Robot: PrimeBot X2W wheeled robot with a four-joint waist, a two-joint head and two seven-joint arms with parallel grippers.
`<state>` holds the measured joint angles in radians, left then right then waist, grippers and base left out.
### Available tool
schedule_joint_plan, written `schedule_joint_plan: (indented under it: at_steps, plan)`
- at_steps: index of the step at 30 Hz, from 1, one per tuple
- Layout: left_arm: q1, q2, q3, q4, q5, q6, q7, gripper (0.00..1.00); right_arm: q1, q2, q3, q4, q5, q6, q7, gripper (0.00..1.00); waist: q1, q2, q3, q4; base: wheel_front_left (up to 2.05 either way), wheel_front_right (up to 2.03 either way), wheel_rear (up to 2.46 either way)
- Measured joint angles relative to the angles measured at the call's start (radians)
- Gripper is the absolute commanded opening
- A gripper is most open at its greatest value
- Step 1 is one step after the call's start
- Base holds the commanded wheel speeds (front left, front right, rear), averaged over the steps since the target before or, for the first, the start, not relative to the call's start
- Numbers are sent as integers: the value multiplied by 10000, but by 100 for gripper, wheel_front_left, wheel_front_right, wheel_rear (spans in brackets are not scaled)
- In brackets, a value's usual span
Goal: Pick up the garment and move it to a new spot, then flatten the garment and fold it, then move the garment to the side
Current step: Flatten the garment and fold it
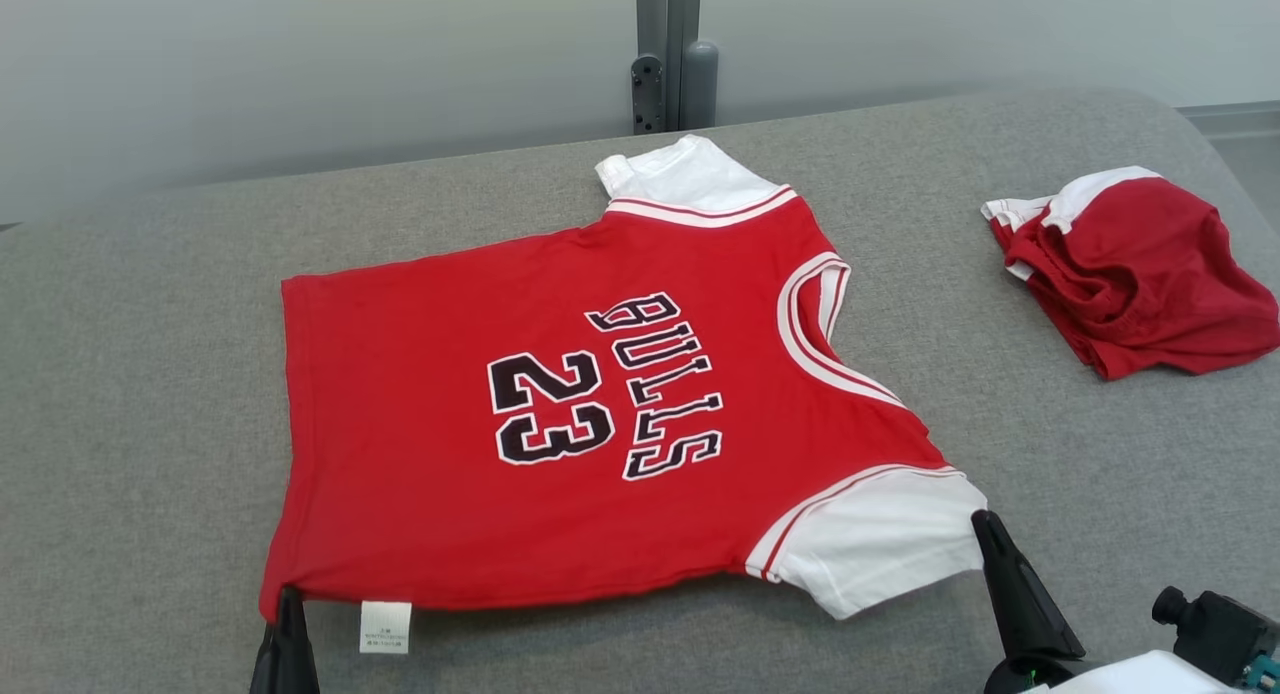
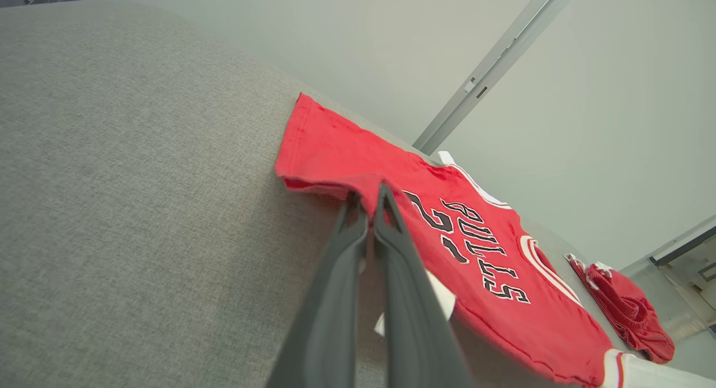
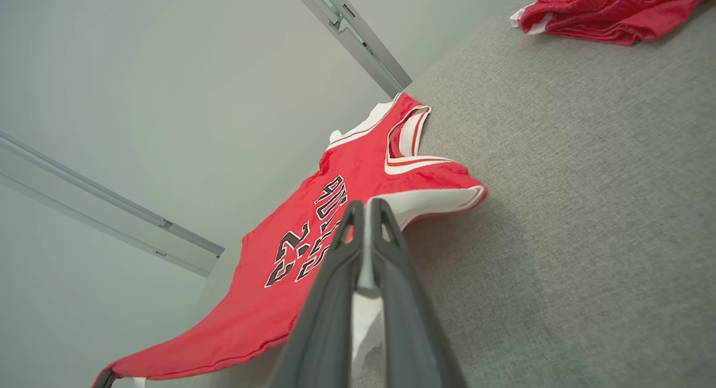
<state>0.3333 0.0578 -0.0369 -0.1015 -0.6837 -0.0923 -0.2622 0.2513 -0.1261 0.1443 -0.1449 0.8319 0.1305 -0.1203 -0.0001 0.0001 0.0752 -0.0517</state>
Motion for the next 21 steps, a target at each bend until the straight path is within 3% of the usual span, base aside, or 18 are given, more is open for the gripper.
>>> schedule_joint_plan:
  at_steps: [13, 21]
  plan:
    - [-1304, -17, -161, 1308, -2, -132, -4, 0, -904, 132, -4, 1070, 42, -2, -134, 0, 1, 0, 418, 98, 0, 0, 0]
    - [-3206, 69, -407, 2798, 123, -192, 44, 0, -2735, 226, -82, 2222, -48, 0, -397, 0, 1, 0, 748, 274, 0, 0, 0]
